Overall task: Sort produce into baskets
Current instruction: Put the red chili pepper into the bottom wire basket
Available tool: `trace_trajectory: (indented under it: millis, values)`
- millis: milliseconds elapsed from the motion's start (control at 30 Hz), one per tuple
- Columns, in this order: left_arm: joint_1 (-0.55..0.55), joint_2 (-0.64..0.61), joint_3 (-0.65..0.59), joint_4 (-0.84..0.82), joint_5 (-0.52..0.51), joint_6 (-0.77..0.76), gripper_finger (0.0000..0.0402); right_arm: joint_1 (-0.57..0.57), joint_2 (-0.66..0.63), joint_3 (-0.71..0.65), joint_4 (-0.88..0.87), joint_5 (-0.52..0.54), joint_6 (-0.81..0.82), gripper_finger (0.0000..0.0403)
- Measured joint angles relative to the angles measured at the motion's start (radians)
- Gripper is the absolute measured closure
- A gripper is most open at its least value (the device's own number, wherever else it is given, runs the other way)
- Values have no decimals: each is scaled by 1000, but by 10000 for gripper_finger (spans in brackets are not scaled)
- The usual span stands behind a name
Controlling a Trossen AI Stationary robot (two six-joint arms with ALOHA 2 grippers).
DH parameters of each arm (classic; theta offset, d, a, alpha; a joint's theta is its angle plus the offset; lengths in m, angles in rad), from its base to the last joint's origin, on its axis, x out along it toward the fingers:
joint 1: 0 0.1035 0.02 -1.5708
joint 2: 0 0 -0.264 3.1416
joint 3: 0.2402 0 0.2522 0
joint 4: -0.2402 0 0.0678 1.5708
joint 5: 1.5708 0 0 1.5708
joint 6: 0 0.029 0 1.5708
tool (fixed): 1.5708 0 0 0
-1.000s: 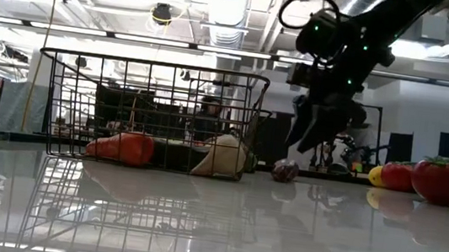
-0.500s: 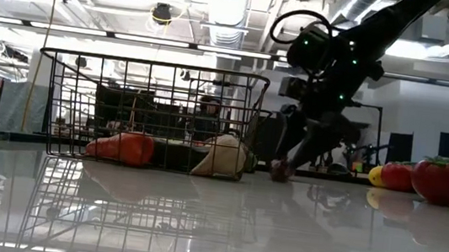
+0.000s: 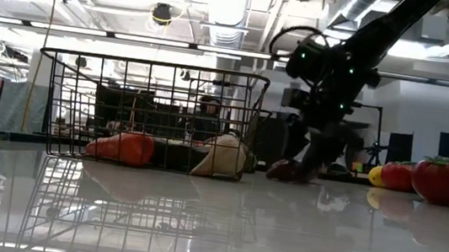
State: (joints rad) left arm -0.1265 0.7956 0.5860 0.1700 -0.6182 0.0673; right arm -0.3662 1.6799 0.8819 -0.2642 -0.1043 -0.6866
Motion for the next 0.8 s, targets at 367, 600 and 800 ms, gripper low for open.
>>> trace_trajectory:
  millis: [367,600,800]
  values:
    - [0,0,0,1,0,0,123,-22,15,1,-19,0,87,125]
    - [0,0,0,1,0,0,123,-17,-73,0,-108,51,157,200]
    - [0,0,0,3,1,-5,123,17,-203,41,-219,60,264,245]
